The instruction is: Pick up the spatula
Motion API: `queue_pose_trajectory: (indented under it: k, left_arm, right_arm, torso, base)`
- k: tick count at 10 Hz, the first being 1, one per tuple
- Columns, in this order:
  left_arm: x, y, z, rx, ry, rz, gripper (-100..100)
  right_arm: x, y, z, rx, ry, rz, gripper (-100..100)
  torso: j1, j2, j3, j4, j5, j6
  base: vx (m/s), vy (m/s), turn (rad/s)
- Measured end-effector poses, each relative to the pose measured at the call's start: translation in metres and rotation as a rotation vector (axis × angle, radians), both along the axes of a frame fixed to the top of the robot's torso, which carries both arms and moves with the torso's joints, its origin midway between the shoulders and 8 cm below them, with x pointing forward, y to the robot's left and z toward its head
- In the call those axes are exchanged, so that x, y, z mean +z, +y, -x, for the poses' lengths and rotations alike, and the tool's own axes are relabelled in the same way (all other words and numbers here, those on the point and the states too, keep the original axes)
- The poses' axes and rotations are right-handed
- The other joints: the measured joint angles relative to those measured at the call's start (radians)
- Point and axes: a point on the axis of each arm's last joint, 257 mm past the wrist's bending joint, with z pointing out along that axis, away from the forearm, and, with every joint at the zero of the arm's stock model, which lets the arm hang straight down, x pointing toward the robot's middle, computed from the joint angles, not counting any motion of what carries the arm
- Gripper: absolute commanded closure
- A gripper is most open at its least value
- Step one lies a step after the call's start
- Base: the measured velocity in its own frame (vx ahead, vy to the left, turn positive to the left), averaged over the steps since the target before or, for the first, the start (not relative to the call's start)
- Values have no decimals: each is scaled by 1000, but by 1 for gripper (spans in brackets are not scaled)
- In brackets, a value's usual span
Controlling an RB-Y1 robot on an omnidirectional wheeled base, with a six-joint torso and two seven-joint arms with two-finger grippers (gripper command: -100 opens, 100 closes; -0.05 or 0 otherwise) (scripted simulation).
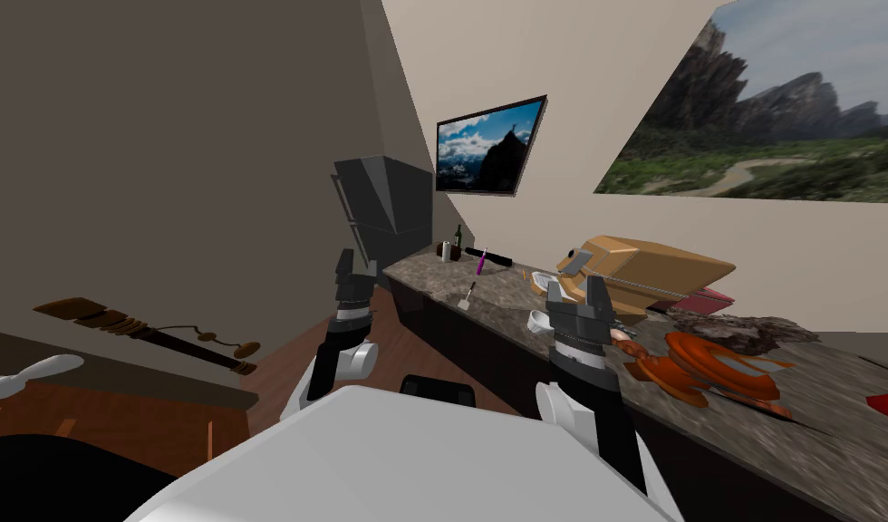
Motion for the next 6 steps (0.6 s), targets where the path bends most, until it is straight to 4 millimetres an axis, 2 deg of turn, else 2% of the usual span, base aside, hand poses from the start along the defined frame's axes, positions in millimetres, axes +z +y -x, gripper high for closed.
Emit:
queue_pose_trajectory:
  k: [6]
  left_arm:
    - [0,0,0,0,0,0,0]
  right_arm:
    - [-16,-13,-13,169,86,-117,-100]
  torso:
    - [1,2,1,1,0,0]
  base:
    - [-42,22,21]
